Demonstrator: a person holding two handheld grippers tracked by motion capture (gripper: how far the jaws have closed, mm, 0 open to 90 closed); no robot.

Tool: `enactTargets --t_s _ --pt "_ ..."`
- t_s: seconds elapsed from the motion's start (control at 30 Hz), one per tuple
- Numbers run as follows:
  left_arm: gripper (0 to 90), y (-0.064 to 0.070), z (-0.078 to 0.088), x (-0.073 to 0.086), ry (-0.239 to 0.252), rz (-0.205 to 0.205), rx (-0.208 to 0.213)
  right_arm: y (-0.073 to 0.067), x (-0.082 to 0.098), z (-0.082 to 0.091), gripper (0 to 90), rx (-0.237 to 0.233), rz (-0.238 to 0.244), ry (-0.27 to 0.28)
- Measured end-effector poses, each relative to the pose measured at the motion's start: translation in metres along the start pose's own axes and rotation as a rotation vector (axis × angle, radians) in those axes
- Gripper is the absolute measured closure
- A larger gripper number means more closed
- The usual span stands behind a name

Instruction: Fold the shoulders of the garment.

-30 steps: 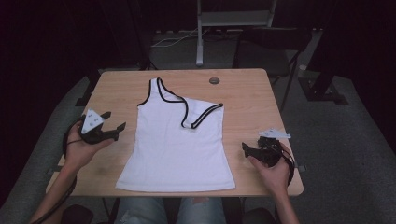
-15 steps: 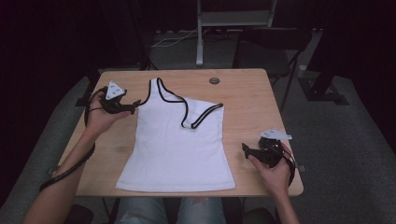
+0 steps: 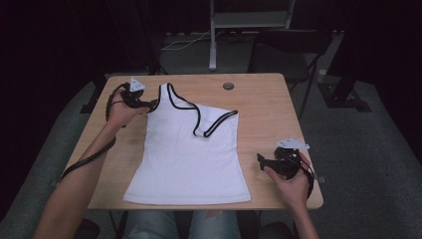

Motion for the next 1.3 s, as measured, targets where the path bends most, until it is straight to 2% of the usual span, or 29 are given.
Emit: enactTargets --t_s 0.13,0.37,0.43,0.6,0.73,0.9,1.07,1.1,1.23,1.3 --pt "29.4 -0.002 -0.015 0.005 -0.037 -0.005 -0.004 0.0 0.0 0.0 15.9 0.001 0.003 -0.002" --pt "29.5 -0.008 -0.04 0.011 -0.073 0.04 -0.013 -0.001 0.0 0.0 15.9 -0.006 0.004 -0.001" --pt "29.7 -0.01 -0.045 0.013 -0.081 0.041 -0.022 -0.001 0.0 0.0 15.9 -0.005 0.008 -0.001" --pt "32.7 -0.011 -0.055 0.015 -0.094 0.064 -0.018 -0.002 0.0 0.0 15.9 -0.005 0.013 -0.006" --pt "33.3 -0.009 -0.062 0.018 -0.12 0.068 -0.014 -0.002 0.0 0.0 15.9 -0.008 0.009 -0.008" --pt "33.3 -0.004 -0.072 0.017 -0.121 0.087 -0.006 -0.002 0.0 0.0 15.9 -0.009 0.017 -0.006" --pt "33.3 -0.004 -0.079 0.03 -0.159 0.103 -0.017 -0.002 0.0 0.0 15.9 -0.014 0.018 -0.005" --pt "33.3 -0.005 -0.08 0.03 -0.161 0.121 -0.021 -0.002 0.0 0.0 15.9 -0.015 0.019 -0.004" --pt "33.3 -0.003 -0.084 0.028 -0.162 0.11 -0.018 -0.003 0.0 0.0 15.9 -0.017 0.021 -0.006" --pt "33.4 -0.001 -0.086 0.027 -0.161 0.118 -0.01 -0.003 0.0 -0.001 15.9 -0.017 0.021 -0.007"
Point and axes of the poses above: each handheld gripper's, and its own axes: z roughly backward along the jaws, x roughly out of its underside, y roughly to its right, the point moved 7 cm from there along -z, roughly forward along the jaws, and after that the axes turned 15 degrees about y, right-handed, at the moved point
